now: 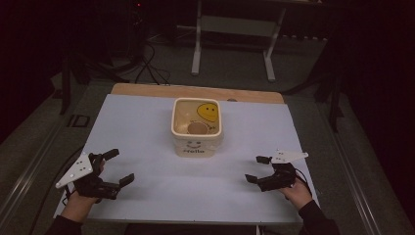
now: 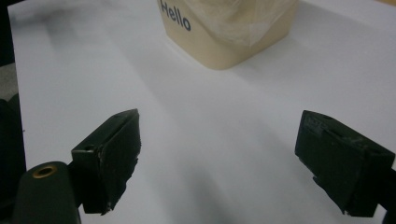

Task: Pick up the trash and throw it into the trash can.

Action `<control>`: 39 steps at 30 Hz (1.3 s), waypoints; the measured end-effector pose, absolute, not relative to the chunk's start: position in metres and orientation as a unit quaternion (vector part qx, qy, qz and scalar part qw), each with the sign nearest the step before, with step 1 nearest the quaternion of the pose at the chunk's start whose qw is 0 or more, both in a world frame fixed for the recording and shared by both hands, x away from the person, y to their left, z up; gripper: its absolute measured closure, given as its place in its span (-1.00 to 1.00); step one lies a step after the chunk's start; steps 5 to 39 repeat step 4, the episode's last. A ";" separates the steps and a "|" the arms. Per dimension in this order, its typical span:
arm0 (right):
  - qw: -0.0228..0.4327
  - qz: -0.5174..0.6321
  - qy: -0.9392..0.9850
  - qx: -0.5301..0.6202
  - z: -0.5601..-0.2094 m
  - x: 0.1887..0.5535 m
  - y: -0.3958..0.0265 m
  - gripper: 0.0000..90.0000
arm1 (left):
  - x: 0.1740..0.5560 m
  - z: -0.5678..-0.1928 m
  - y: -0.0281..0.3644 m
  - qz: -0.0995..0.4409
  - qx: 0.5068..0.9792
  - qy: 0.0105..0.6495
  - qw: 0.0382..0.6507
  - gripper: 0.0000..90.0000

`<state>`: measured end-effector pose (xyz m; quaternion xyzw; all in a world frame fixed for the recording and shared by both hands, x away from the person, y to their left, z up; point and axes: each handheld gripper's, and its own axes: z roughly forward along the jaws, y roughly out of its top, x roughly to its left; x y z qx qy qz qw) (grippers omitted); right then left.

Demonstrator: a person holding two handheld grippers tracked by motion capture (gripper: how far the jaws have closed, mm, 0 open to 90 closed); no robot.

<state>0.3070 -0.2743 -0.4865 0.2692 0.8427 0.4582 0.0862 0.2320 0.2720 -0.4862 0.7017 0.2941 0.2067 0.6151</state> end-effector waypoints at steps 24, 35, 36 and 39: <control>0.085 0.455 0.845 0.268 -0.488 0.307 -0.273 -0.69 | 0.232 -0.486 0.272 0.207 0.703 0.293 0.614 -0.99; 0.085 0.455 0.845 0.268 -0.488 0.307 -0.273 -0.69 | 0.232 -0.486 0.272 0.207 0.703 0.293 0.614 -0.99; 0.085 0.455 0.845 0.268 -0.488 0.307 -0.273 -0.69 | 0.232 -0.486 0.272 0.207 0.703 0.293 0.614 -0.99; 0.085 0.455 0.845 0.268 -0.488 0.307 -0.273 -0.69 | 0.232 -0.486 0.272 0.207 0.703 0.293 0.614 -0.99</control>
